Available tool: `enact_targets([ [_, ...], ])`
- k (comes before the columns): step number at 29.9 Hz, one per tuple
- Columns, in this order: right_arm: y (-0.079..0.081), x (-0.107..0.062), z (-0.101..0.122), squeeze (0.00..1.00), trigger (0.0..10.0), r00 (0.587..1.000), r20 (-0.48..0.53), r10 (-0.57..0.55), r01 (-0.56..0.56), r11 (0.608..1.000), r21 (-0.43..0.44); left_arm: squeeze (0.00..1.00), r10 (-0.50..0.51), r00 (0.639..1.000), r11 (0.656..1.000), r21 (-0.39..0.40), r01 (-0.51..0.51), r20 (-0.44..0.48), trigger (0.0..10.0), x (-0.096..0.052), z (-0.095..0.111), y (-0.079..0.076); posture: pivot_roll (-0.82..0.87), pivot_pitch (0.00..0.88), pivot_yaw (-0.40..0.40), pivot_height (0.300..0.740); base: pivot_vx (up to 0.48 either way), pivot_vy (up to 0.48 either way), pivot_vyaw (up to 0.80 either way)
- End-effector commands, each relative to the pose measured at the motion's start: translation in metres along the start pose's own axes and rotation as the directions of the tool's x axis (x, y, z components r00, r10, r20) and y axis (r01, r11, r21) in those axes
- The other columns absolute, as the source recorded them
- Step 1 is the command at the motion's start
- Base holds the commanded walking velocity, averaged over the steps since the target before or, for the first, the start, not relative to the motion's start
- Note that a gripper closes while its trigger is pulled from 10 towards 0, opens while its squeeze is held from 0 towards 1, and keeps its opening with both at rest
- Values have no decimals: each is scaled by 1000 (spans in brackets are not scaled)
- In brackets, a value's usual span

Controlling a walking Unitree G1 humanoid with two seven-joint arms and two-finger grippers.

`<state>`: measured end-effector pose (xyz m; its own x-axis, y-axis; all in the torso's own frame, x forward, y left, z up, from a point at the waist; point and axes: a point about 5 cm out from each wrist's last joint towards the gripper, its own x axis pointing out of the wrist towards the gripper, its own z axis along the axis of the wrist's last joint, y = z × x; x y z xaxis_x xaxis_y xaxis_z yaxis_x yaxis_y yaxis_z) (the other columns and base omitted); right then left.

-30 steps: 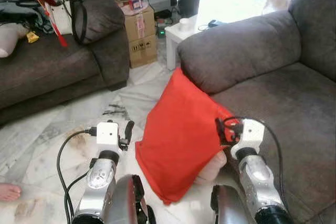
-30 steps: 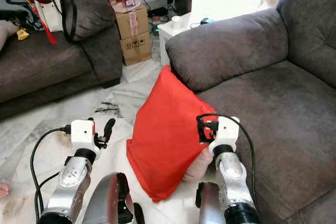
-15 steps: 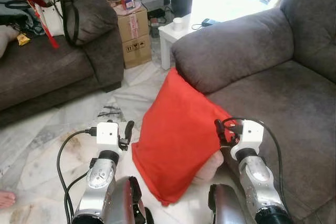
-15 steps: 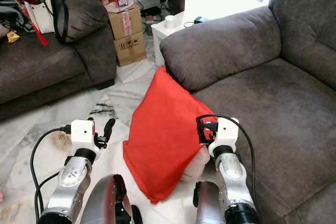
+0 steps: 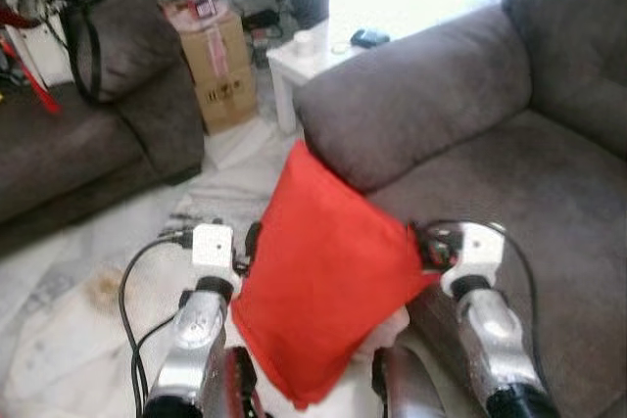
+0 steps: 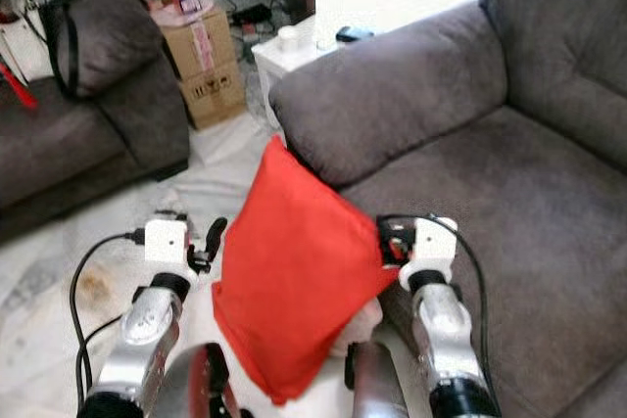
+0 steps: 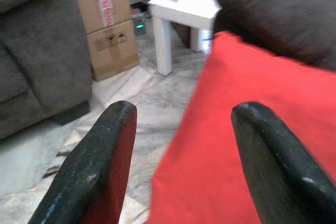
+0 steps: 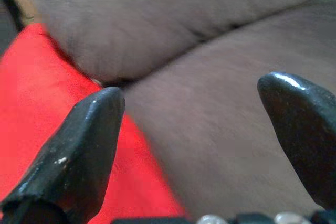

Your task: Move the pillow to the sofa from floor

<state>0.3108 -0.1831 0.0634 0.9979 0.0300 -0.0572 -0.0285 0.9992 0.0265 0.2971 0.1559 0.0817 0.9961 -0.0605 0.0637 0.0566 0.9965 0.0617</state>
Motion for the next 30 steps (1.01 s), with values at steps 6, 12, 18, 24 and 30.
enact_targets([
  [6, 0, -2, -5, 0, 10000, 1000, -20, 0, 0, 1000, -2, 0, 8, 1000, 1000, 6, -8, -12, 10000, -3, -4, 3, -86, 116, 53, 561, 0, 0, 0],
  [12, -7, -2, -8, 0, 10000, 998, -40, -38, 38, 999, 10, 0, 5, 1000, 1000, 8, -5, -11, 10000, -4, -4, 3, -85, 117, 53, 561, 0, 0, 0],
  [18, -11, -1, -6, 1000, 10000, 997, -35, -71, 74, 993, 96, 0, 5, 1000, 1000, 8, -5, -12, 10000, -4, -4, 3, -87, 118, 55, 561, 0, 0, 0],
  [24, -19, -1, -7, 1000, 10000, 999, -51, -4, 12, 986, 169, 0, 2, 1000, 1000, 6, -2, -16, 10000, -4, -5, 3, -87, 119, 55, 561, 0, 0, 0],
  [30, -34, -10, -8, 1000, 10000, 989, -64, 135, -126, 983, 131, 0, 4, 1000, 1000, 4, -4, -20, 10000, -6, -6, 4, -89, 120, 56, 561, 0, 0, 0],
])
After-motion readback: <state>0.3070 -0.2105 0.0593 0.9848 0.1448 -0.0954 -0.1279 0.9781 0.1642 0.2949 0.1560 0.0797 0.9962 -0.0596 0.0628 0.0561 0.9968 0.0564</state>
